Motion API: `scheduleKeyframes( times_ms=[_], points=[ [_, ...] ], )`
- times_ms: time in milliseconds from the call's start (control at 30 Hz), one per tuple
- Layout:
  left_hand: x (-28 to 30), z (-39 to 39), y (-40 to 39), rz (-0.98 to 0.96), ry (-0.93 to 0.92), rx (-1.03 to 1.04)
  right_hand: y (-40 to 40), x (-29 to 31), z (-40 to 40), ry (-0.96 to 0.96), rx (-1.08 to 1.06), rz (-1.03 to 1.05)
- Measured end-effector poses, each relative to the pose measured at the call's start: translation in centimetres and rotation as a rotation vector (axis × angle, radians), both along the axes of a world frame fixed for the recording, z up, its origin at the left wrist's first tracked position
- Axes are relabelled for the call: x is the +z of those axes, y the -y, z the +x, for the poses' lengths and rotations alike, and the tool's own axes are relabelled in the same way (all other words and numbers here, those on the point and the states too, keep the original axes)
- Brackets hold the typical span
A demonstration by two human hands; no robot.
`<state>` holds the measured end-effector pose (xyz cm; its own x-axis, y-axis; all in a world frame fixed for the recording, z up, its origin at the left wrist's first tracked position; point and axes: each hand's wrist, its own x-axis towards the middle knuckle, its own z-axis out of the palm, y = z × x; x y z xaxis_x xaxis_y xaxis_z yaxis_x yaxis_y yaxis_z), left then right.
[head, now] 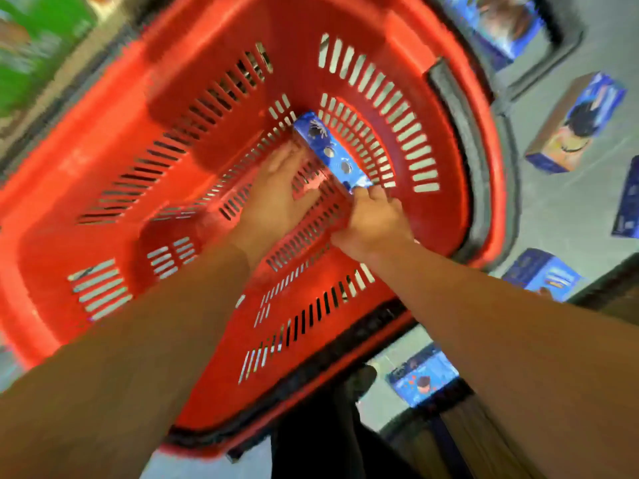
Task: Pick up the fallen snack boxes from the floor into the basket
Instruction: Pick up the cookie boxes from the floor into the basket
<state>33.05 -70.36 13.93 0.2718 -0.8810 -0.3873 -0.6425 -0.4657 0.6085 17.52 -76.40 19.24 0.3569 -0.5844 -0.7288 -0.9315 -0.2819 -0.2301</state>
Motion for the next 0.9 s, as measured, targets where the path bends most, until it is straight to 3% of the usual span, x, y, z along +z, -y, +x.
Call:
scheduleKeyframes(
  times_ms=[167,367,500,700,900],
  points=[
    [15.4,-3.5,-5.2,-0.034,-0.017,-0.010,-3.7,14.1,-5.7,0.081,0.237,-0.192],
    [31.4,-9.5,-13.8,-0.059,0.085,-0.039,-9.5,27.0,-13.3,0.103,0.267,-0.328],
    [38.8,-12.0,-20.1,-0.040,0.116,-0.047,-15.1,32.8,-16.1,0.203,0.203,-0.384],
    [44.9,-14.5,-26.4,-0.012,0.120,-0.053,-21.7,35.5,-17.7,0.217,0.246,-0.350],
    [43.4,-15.9,-33.6,0.069,0.060,-0.093,-28.6,33.1,-18.7,0.148,0.263,-0.249]
  ],
)
